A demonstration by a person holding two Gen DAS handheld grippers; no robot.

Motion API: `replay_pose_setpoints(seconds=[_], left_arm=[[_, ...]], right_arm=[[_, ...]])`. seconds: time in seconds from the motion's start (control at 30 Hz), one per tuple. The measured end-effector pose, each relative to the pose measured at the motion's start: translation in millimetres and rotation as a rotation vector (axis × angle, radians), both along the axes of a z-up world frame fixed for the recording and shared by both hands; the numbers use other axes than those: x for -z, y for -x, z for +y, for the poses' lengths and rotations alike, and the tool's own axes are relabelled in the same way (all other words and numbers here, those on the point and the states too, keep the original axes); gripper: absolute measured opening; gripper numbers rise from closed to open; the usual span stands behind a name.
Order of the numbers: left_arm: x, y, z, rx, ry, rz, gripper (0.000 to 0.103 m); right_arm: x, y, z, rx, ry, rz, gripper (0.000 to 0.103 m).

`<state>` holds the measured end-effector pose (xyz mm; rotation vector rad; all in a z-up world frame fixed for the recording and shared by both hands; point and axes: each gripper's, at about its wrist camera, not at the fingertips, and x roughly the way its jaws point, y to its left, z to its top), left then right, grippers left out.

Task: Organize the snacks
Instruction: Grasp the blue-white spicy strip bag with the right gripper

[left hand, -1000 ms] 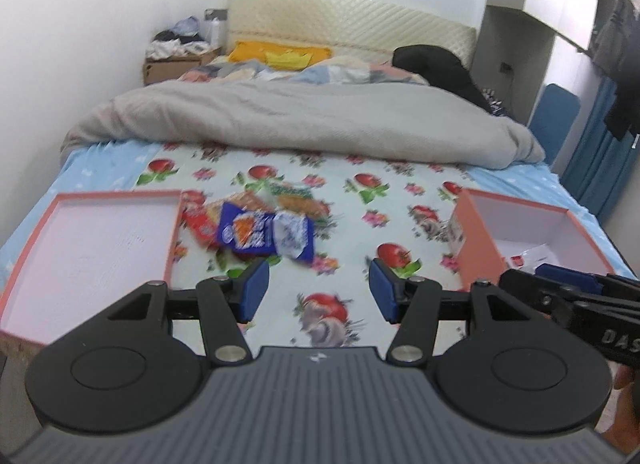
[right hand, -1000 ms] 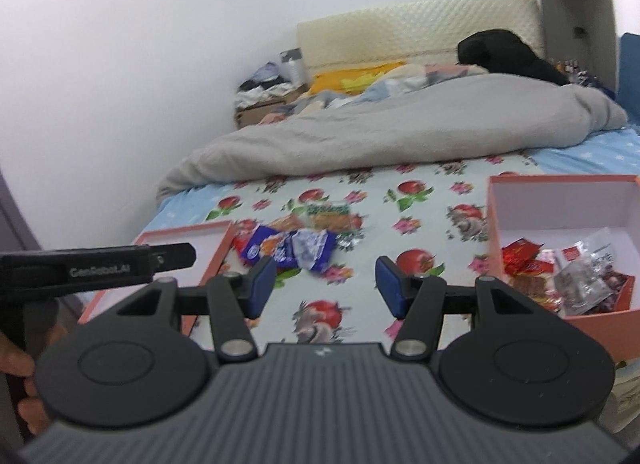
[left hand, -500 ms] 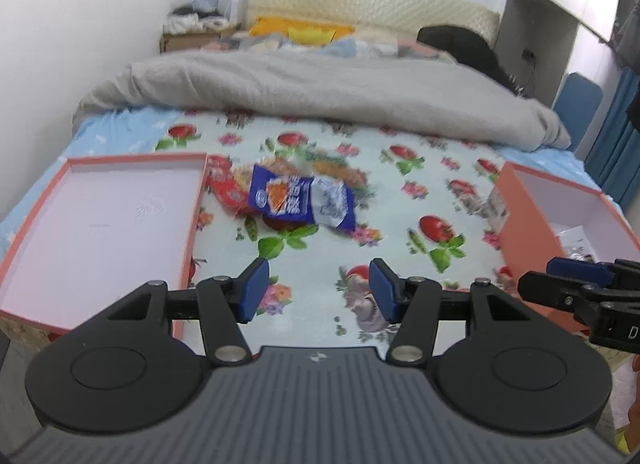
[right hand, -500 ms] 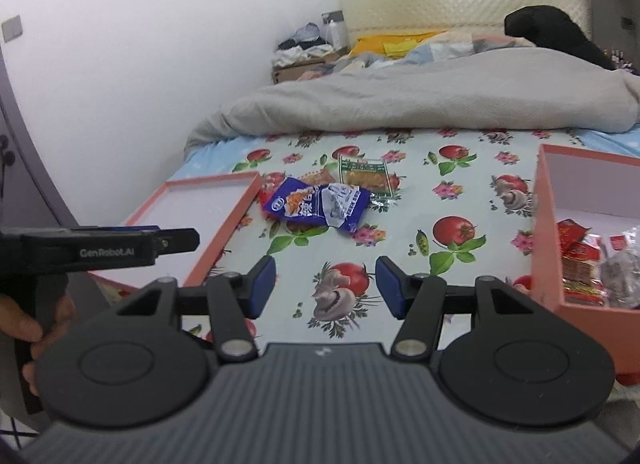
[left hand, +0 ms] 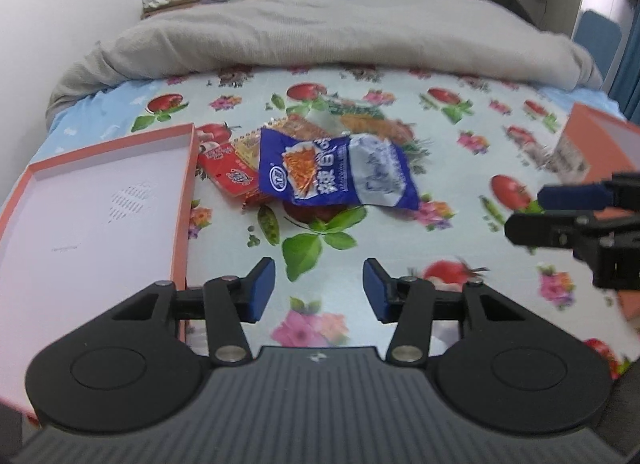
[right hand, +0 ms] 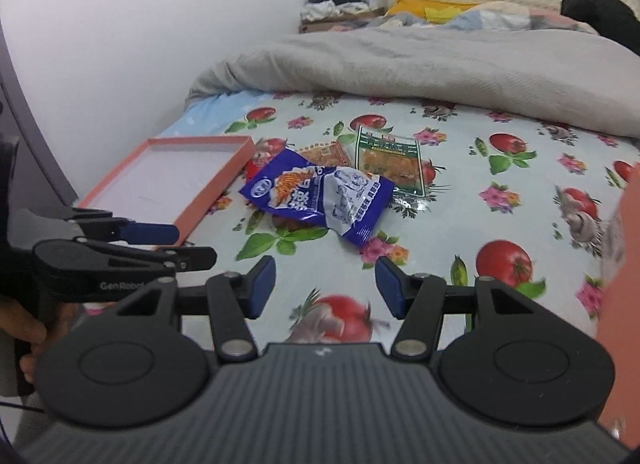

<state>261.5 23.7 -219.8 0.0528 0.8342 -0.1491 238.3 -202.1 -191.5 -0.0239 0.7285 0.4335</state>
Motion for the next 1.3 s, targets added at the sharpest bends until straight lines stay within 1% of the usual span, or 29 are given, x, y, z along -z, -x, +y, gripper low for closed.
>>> replay_pose_setpoints(seconds=[0.07,0.1,0.2,0.27,0.33,0.4,0.43,0.53,0.57,0.6,0.67,0.73,0.8,0.87,0.97,1.03,1.07,1.13,1.17,1.2,1.27,1.3], left_arm=[[7.0,-17.3,2.5,0.007,-0.009,0.014,0.049],[10.7,-26.5,3.5,0.010,-0.020,0.022,0.049],[23.0,-53.8,6.9,0.008,-0.058,0.064,0.038],[29.7,-68.2,12.0,0.007,-0.064,0.085,0.032],[33.7,-79.2,16.8,0.000,-0.074,0.096,0.030],[38.5,-91.9,21.8,0.003,-0.076,0.107,0.029],[40.0,-94.9,23.0,0.005,-0.076,0.110,0.029],[44.8,-110.0,26.7,0.002,-0.086,0.136,0.029],[45.6,-115.5,28.4,0.005,-0.072,0.147,0.029],[46.0,-119.2,29.4,0.013,-0.060,0.154,0.029],[47.8,-125.8,29.0,0.031,-0.067,0.158,0.029],[48.7,-131.1,27.9,0.047,-0.089,0.151,0.029],[49.8,-136.4,27.3,0.071,-0.086,0.154,0.029],[50.4,-140.9,26.9,0.092,-0.095,0.145,0.029],[50.7,-146.9,24.4,0.128,-0.116,0.135,0.030],[51.0,-150.5,21.8,0.154,-0.132,0.133,0.030],[51.1,-152.2,21.2,0.157,-0.136,0.134,0.030],[50.1,-155.2,19.8,0.171,-0.134,0.131,0.031],[50.1,-156.1,19.0,0.182,-0.139,0.129,0.031],[50.5,-157.4,17.6,0.193,-0.153,0.127,0.032],[53.0,-159.3,15.8,0.208,-0.182,0.125,0.036],[54.7,-160.3,15.4,0.215,-0.190,0.127,0.037]], right_arm=[[6.4,-18.4,2.7,-0.003,0.024,0.011,0.059],[9.4,-27.4,3.4,-0.007,0.027,0.018,0.061],[18.2,-53.0,7.4,-0.040,0.012,0.047,0.074],[24.2,-71.5,12.7,-0.069,0.025,0.060,0.074],[28.7,-87.5,18.3,-0.097,0.041,0.061,0.075],[33.8,-105.7,24.5,-0.121,0.048,0.055,0.077],[36.9,-116.9,29.0,-0.126,0.062,0.055,0.082],[43.0,-145.7,43.3,-0.170,0.100,0.056,0.083],[44.5,-153.9,49.5,-0.200,0.123,0.057,0.083],[46.3,-159.8,55.8,-0.227,0.167,0.058,0.083],[49.2,-169.1,65.1,-0.271,0.229,0.061,0.083],[51.1,-179.1,68.4,-0.331,0.226,0.091,0.083],[52.7,-187.9,68.8,-0.365,0.218,0.106,0.083],[55.2,-194.0,69.4,-0.400,0.238,0.119,0.083],[57.2,-199.6,69.9,-0.439,0.268,0.136,0.081],[59.7,-200.6,68.8,-0.478,0.274,0.172,0.071],[62.3,-200.8,70.1,-0.501,0.290,0.197,0.068],[64.8,-190.4,72.7,-0.552,0.344,0.190,0.064],[64.4,-184.6,73.2,-0.579,0.350,0.195,0.058],[63.7,-180.9,73.0,-0.583,0.348,0.200,0.055],[61.4,-174.6,70.4,-0.582,0.347,0.204,0.049],[59.4,-171.2,68.1,-0.570,0.344,0.203,0.043]])
